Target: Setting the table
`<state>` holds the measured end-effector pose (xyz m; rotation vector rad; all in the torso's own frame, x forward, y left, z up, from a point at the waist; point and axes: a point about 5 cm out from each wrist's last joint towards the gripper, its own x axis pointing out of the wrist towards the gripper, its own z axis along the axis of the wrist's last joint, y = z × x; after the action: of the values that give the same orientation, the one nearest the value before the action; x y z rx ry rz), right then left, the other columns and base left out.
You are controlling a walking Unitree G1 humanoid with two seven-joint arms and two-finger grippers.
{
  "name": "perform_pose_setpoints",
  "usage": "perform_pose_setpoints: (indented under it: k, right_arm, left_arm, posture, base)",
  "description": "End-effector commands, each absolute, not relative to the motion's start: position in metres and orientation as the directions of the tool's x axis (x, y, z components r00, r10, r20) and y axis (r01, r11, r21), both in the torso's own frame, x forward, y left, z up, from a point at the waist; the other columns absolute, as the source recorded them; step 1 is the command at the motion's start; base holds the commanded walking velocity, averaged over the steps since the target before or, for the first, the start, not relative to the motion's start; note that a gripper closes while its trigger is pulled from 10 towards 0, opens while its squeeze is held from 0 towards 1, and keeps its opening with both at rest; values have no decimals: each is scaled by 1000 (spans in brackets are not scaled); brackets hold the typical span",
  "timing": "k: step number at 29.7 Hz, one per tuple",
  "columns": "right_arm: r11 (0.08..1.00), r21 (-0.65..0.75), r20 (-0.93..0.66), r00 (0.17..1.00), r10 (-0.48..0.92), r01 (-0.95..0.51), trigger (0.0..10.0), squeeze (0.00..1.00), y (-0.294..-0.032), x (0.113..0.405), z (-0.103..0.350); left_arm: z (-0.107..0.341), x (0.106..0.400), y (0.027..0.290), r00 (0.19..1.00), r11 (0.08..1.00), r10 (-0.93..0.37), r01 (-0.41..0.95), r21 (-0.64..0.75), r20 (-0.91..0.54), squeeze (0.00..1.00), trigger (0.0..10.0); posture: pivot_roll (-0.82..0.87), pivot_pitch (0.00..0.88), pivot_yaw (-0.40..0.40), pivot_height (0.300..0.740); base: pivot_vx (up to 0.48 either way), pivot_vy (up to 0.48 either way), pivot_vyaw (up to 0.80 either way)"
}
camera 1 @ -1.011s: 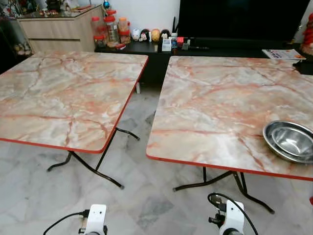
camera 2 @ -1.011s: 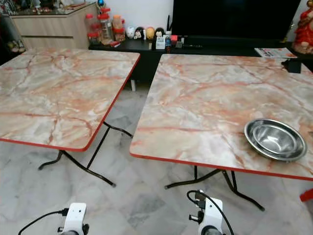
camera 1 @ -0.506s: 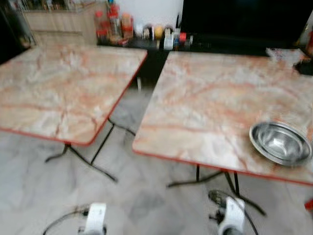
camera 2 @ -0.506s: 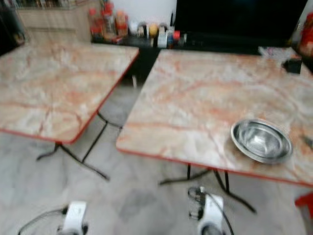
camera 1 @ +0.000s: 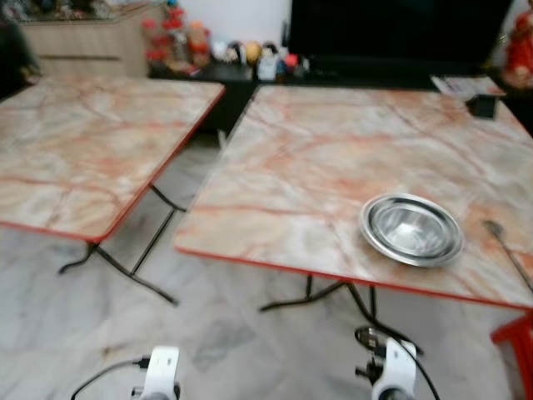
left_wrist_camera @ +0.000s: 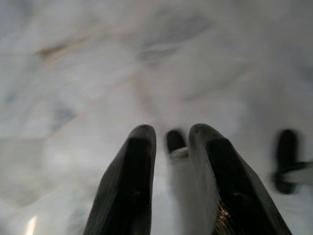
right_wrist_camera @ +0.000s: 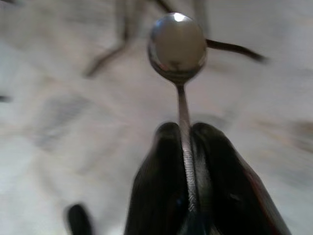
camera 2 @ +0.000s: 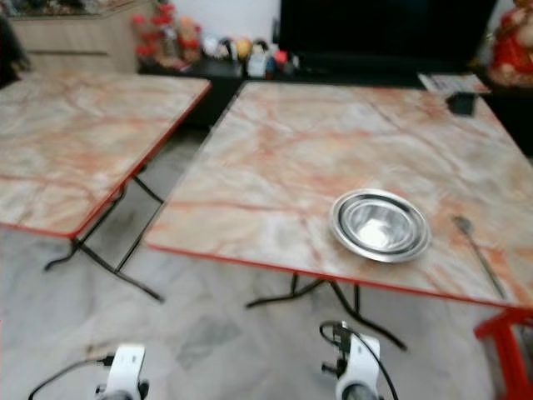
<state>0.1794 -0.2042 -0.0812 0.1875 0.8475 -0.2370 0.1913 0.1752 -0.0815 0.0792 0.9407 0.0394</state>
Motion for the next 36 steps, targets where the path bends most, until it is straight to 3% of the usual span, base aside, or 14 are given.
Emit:
perform_pose_setpoints:
  k: [1, 20, 30, 36]
  right_arm:
    - [959, 78, -743, 658, -126, 273, 10000, 0, -201, 186, -78]
    - [959, 19, -707, 682, -188, 283, 10000, 0, -207, 154, -86]
    - [982, -125, -498, 847, -187, 144, 10000, 0, -209, 152, -67]
    - [972, -161, -388, 895, -222, 171, 10000, 0, -213, 146, -56]
  left_arm:
    - [-82, 188, 183, 578, 994, 88, -1, 107, -811, 0, 10000]
    - [-82, 185, 194, 574, 994, 84, 12, 111, -815, 0, 10000]
    - [-80, 189, 200, 581, 991, 83, 38, 129, -810, 0, 10000]
    - [-80, 189, 200, 580, 991, 80, 42, 128, -810, 0, 10000]
  posture:
    - [-95, 0, 9, 740]
    - [-106, 0, 54, 740]
    - [-124, 0, 77, 740]
    - [-136, 0, 78, 740]
  base:
    - [0, -334, 0]
    - [0, -63, 0]
    - [0, 0, 0]
    - [0, 0, 0]
